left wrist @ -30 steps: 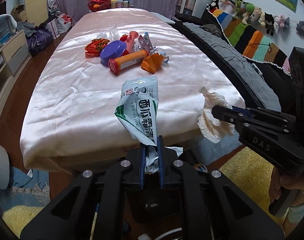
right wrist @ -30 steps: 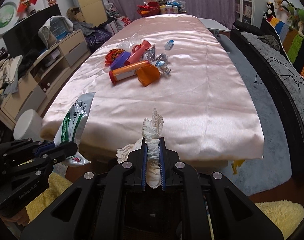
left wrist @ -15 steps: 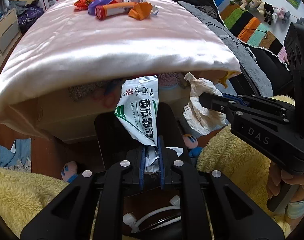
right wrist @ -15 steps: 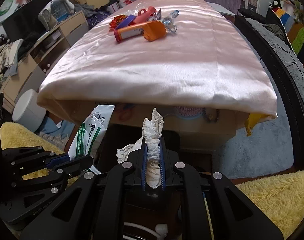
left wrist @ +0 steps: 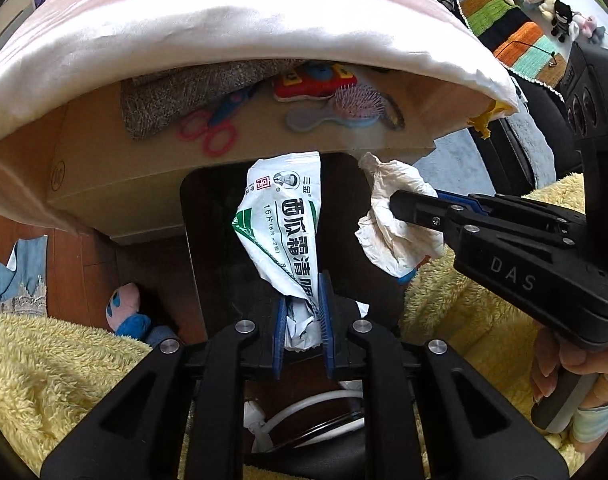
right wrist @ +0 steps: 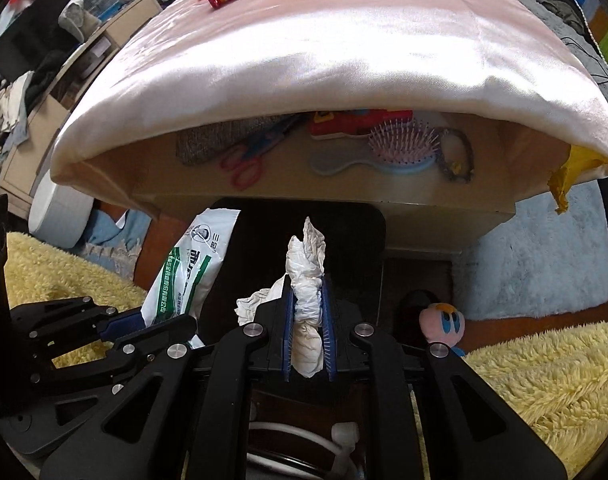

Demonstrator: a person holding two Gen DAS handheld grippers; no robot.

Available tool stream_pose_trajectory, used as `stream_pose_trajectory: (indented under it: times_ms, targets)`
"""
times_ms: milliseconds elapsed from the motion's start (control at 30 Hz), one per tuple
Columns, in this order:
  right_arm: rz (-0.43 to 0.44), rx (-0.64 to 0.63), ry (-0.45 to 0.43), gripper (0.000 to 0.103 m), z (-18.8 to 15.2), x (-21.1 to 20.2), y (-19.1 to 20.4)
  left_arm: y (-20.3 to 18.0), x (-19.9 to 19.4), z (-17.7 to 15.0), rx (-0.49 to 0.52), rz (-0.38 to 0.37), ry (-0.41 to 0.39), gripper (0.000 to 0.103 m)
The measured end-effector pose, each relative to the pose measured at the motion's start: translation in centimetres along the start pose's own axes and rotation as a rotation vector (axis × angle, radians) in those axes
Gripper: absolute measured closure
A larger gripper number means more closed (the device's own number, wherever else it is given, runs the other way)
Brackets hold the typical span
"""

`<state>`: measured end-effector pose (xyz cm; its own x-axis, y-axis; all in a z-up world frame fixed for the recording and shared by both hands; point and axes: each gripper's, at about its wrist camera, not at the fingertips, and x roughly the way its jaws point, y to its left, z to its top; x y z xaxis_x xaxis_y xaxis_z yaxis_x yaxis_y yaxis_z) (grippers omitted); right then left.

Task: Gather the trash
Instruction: 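Lower both held items into the black bin under the table and open both tools, then raise both open tools back over the trash on the table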

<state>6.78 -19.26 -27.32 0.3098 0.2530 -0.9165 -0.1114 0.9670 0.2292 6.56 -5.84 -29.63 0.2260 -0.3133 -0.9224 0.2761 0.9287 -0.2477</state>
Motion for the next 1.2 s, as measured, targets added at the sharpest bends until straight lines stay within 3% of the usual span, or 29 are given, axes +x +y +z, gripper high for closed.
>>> stream_pose_trajectory:
  times_ms: [133, 233, 367, 467, 600, 733, 833, 1000, 1067, 1200]
  targets:
    - [0.016, 0.004, 0.007, 0.086, 0.4, 0.4, 0.2, 0.2, 0.4, 0.0, -0.001, 0.0, 0.007, 0.087]
    - [0.022, 0.005, 0.007, 0.074, 0.5, 0.5, 0.2, 0.4, 0.6, 0.0, -0.004, 0.0, 0.012, 0.084]
    - [0.017, 0.016, 0.003, 0.068, 0.8, 0.4, 0.1, 0.8, 0.7, 0.1, -0.013, 0.001, 0.011, 0.08]
    - [0.016, 0.031, -0.009, 0.054, 1.0, 0.1, -0.2, 0.9, 0.6, 0.3, -0.011, 0.016, 0.008, 0.072]
    - [0.019, 0.042, -0.025, 0.046, 1.4, -0.3, -0.6, 1.1, 0.4, 0.4, -0.012, 0.032, 0.0, 0.06]
    - [0.011, 0.051, -0.055, 0.037, 1.7, -1.3, -1.0, 1.0, -0.5, 0.6, 0.008, 0.065, -0.027, 0.04]
    - [-0.001, 0.056, -0.091, 0.032, 2.2, -2.5, -1.3, 0.9, -1.6, 0.9, 0.024, 0.083, -0.056, 0.026]
    - [-0.033, 0.071, -0.168, 0.015, 3.2, -5.2, -1.9, 0.8, -5.1, 2.0, 0.016, 0.122, -0.158, 0.011]
    - [-0.045, 0.082, -0.204, 0.008, 3.8, -6.4, -2.2, 0.9, -6.8, 2.5, 0.015, 0.137, -0.21, 0.008]
    - [-0.037, 0.086, -0.254, 0.007, 5.2, -8.2, -2.7, 1.1, -9.7, 4.0, 0.012, 0.166, -0.288, 0.008]
